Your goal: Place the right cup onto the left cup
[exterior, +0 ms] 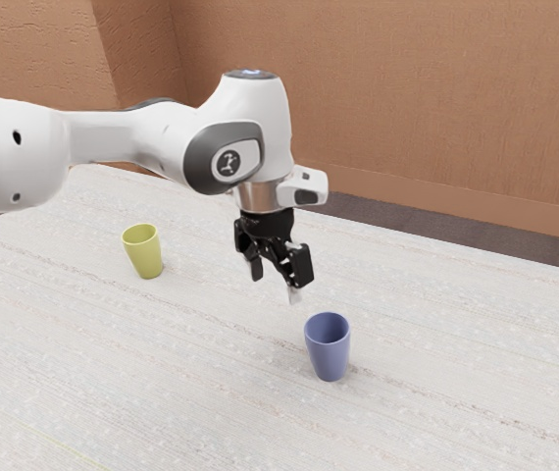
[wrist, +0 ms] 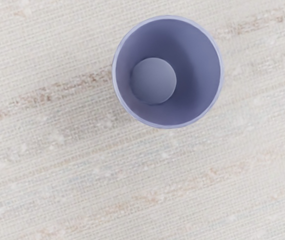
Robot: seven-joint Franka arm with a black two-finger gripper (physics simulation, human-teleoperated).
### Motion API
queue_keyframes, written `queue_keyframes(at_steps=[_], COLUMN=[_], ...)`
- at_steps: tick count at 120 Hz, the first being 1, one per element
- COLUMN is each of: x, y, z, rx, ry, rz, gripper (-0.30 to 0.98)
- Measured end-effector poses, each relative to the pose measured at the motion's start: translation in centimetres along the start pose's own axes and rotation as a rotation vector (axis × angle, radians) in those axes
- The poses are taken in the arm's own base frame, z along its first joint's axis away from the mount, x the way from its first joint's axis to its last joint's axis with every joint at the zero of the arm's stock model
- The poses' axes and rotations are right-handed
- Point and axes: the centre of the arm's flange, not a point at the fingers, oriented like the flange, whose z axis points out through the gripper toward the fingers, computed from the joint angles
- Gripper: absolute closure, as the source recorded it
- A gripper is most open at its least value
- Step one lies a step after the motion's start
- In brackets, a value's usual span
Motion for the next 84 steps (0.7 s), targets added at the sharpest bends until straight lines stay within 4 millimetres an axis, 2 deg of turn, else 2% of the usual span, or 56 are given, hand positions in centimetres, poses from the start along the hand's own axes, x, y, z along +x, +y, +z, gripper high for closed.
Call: queue_keyframes(at_steps=[19, 46, 84], x=[1.0, 3.5, 6.2], y=[3.2, 8.7, 8.9], z=[2.4, 4.0, 7.4], rx=[-0.015, -0.024, -0.024], ry=[-0.008, 0.015, 0.001], rz=[0.025, 0.081, 0.06], gripper=[0.01, 0.02, 0.03])
